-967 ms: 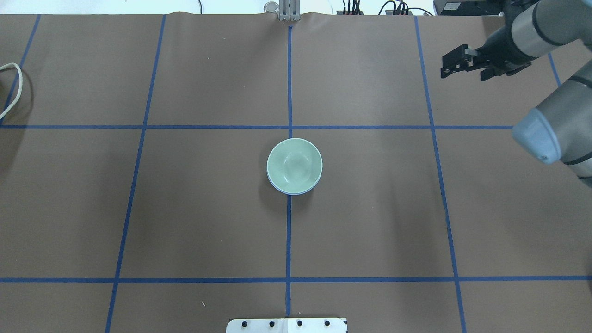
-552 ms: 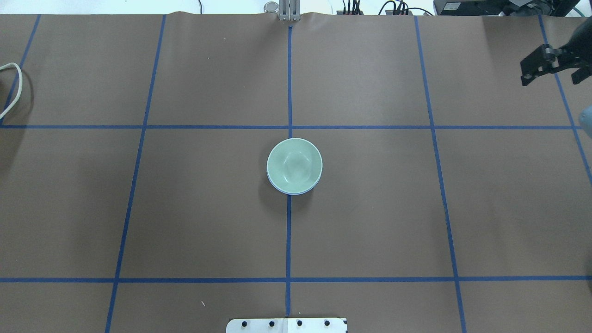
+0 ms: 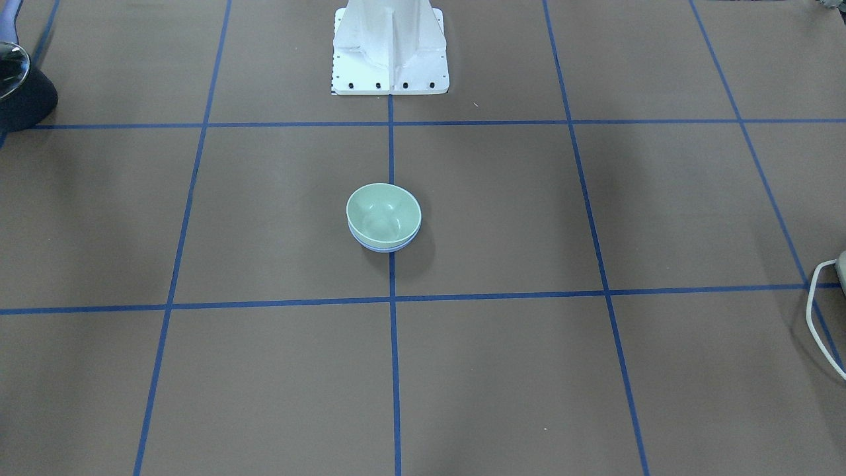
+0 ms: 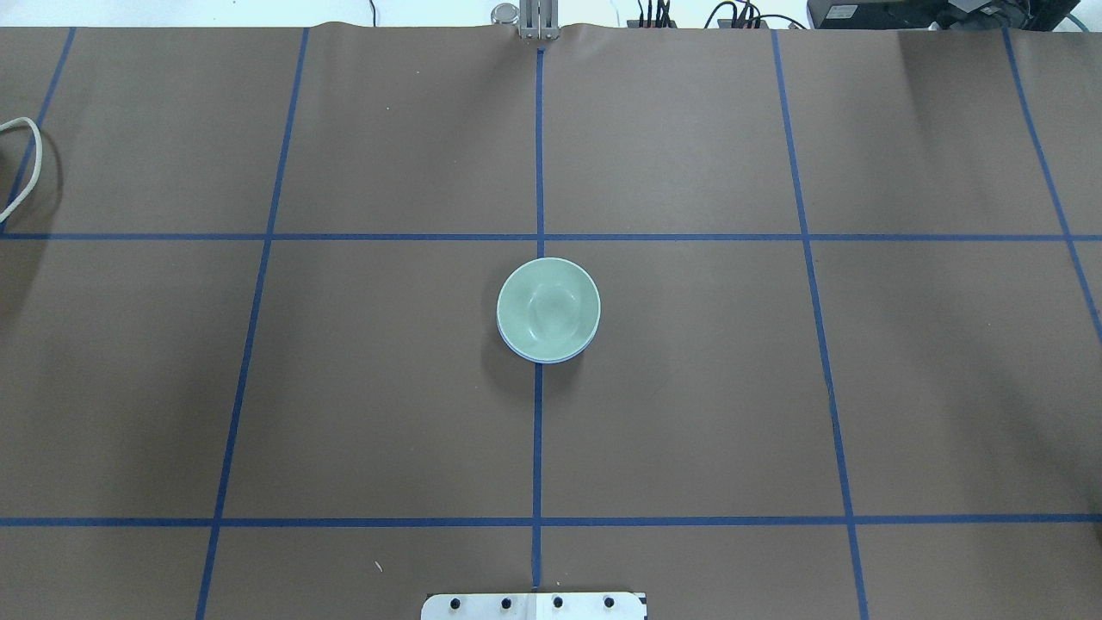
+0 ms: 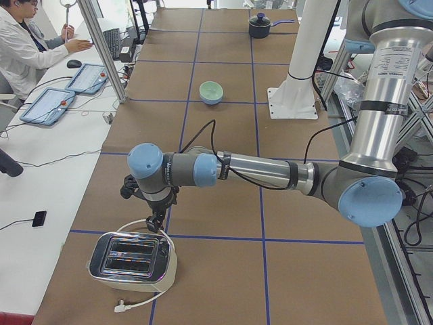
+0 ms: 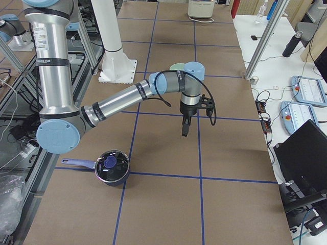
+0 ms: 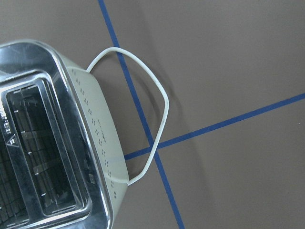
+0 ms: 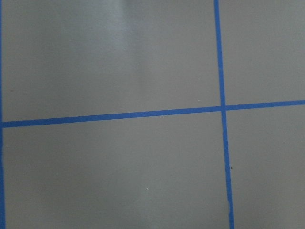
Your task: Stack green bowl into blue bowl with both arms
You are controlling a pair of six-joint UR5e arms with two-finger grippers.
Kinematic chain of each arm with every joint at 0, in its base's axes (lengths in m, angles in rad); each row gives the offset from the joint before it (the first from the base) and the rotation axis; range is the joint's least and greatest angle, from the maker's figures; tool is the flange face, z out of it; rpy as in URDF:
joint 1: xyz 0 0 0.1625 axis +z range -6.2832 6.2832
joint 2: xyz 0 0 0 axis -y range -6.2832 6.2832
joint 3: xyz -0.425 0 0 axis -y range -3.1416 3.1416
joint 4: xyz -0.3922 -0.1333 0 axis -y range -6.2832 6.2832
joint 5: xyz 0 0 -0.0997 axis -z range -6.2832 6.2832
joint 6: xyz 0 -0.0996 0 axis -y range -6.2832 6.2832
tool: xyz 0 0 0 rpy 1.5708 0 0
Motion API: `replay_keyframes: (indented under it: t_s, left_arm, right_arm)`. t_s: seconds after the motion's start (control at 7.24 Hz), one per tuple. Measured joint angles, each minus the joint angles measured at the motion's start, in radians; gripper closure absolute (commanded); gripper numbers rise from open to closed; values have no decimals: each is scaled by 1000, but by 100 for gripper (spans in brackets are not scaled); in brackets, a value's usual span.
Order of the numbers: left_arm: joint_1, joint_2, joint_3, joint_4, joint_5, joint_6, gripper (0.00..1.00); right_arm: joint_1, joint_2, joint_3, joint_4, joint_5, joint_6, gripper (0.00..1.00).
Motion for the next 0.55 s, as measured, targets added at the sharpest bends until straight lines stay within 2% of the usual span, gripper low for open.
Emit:
replay_keyframes:
  t_s: [0.28,0.55]
  left_arm:
    - [-1,19,15,-24,-3,4,0]
    - [-1,20,25,-19,-9,1,0]
  right_arm:
    - [114,-2,-117,2,82,-216,0]
    - [168,-3,-194,2,114,-301,0]
